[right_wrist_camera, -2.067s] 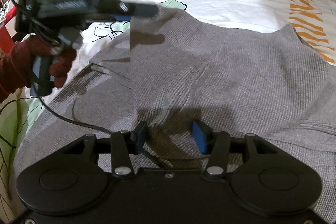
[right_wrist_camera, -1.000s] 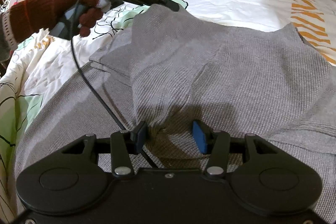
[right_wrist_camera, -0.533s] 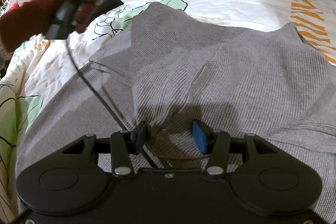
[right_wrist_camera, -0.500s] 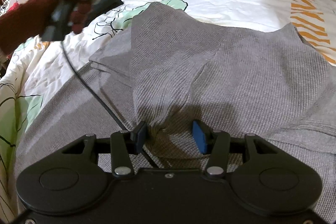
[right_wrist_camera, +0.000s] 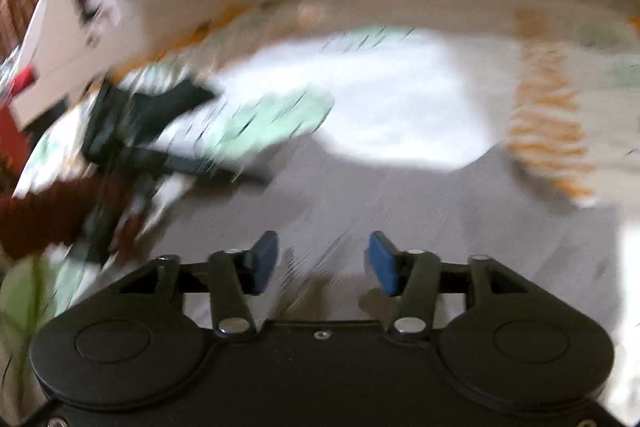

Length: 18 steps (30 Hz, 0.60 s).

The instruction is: Fold large clothes

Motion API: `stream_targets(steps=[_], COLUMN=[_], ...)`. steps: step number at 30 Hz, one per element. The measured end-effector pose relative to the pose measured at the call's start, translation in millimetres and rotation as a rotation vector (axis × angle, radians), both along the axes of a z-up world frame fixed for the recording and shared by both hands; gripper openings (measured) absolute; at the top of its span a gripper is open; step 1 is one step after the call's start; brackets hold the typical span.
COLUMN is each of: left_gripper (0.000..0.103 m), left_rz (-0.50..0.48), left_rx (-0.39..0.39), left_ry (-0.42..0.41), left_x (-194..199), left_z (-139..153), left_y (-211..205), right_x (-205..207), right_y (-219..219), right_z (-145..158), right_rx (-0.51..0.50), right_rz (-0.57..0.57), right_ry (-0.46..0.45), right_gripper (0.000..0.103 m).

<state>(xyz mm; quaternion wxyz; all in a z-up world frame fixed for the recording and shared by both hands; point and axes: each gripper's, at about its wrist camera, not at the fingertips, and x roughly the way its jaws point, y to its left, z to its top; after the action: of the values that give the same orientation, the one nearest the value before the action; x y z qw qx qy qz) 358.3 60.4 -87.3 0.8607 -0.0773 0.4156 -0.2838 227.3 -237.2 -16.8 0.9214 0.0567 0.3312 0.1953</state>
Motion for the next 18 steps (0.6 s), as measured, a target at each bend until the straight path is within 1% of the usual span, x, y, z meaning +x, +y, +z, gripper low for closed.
stream_targets(steps=[2, 4, 5, 6, 8, 9, 10, 11, 12, 13, 15, 16, 17, 18], left_gripper=[0.048, 0.049, 0.050, 0.050, 0.051, 0.052, 0.058, 0.069, 0.075, 0.084, 0.088, 0.096, 0.103, 0.103], left_rz=[0.013, 0.011, 0.010, 0.010, 0.015, 0.019, 0.026, 0.035, 0.048, 0.059, 0.079, 0.091, 0.104, 0.114], left_rx=[-0.005, -0.003, -0.002, -0.002, -0.010, -0.016, -0.024, -0.031, -0.039, -0.048, -0.059, -0.056, -0.048, -0.033], left_ry=[0.001, -0.004, -0.005, -0.006, -0.012, -0.017, -0.013, -0.009, -0.005, -0.005, -0.023, -0.036, -0.052, -0.067], left_x=[-0.2, -1.7, -1.7, -3.3, -5.1, -6.1, -8.8, -11.7, -16.0, -22.3, -39.1, -48.2, -60.1, -72.1], left_z=[-3.8, -5.0, -4.7, -5.4, -5.5, -5.3, -3.9, -1.6, 2.4, 7.7, 19.6, 25.3, 31.7, 37.9], left_y=[-1.3, -2.9, -2.2, -2.6, -2.4, -2.0, -1.1, 0.3, 1.8, 4.3, 9.5, 12.0, 14.8, 17.2], right_x=[6.9, 13.5, 17.4, 19.8, 16.6, 16.6, 16.0, 14.5, 13.6, 11.0, 7.9, 4.8, 1.2, -2.4], right_y=[-22.3, -43.9, -54.8, -65.2, -81.0, -84.2, -84.4, -83.7, -81.8, -80.5, -78.2, -79.6, -80.5, -81.5], right_z=[-7.4, -22.9, -33.3, -42.8, -49.8, -47.3, -43.9, -40.7, -37.5, -34.3, -28.2, -24.4, -20.9, -17.2], right_rx=[0.021, 0.012, -0.006, -0.012, 0.047, 0.064, 0.069, 0.072, 0.070, 0.064, 0.056, 0.062, 0.073, 0.087], right_rz=[-0.070, -0.162, -0.216, -0.259, -0.283, -0.294, -0.306, -0.306, -0.303, -0.303, -0.308, -0.311, -0.315, -0.318], right_ry=[0.012, 0.069, 0.114, 0.154, 0.152, 0.160, 0.161, 0.153, 0.144, 0.136, 0.123, 0.116, 0.108, 0.101], right_gripper=[0.073, 0.073, 0.073, 0.068, 0.065, 0.067, 0.068, 0.070, 0.073, 0.074, 0.075, 0.076, 0.082, 0.091])
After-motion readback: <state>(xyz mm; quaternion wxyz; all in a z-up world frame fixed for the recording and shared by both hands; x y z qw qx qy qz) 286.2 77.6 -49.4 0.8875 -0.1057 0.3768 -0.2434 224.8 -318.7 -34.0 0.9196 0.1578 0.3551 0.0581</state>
